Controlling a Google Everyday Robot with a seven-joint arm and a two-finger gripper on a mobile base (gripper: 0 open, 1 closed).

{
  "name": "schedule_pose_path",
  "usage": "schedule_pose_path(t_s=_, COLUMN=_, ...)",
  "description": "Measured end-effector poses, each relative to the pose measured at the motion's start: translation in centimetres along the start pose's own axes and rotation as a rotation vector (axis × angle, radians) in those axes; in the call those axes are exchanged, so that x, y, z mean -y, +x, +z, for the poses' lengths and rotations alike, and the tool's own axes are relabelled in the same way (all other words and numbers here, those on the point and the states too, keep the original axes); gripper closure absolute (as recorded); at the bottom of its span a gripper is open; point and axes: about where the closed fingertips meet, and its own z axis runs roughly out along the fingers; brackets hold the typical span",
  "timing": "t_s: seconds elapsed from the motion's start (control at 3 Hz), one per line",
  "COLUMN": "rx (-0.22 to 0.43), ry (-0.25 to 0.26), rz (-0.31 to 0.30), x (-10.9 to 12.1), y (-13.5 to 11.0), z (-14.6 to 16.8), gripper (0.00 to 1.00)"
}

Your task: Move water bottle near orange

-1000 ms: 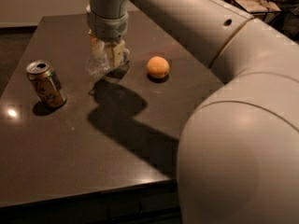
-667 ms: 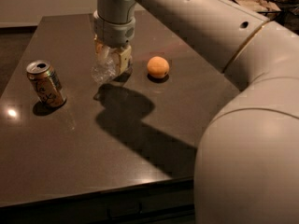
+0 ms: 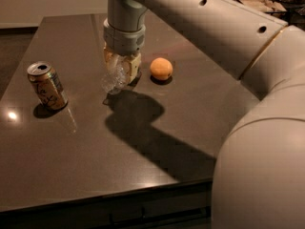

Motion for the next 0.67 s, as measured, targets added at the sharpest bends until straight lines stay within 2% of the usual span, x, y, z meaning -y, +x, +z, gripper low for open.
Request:
schedule_pose_path(t_s=0.33, rx=-0.001, ry=-0.015, rz=-0.005, x=-0.81, y=0.13, z=0.72, gripper=0.82)
schedule_pose_path(t_s=0.67, rx=-0.007, ry=-0.030, rz=-0.001, x=-1.27, y=0.52, z=1.28, gripper=0.59)
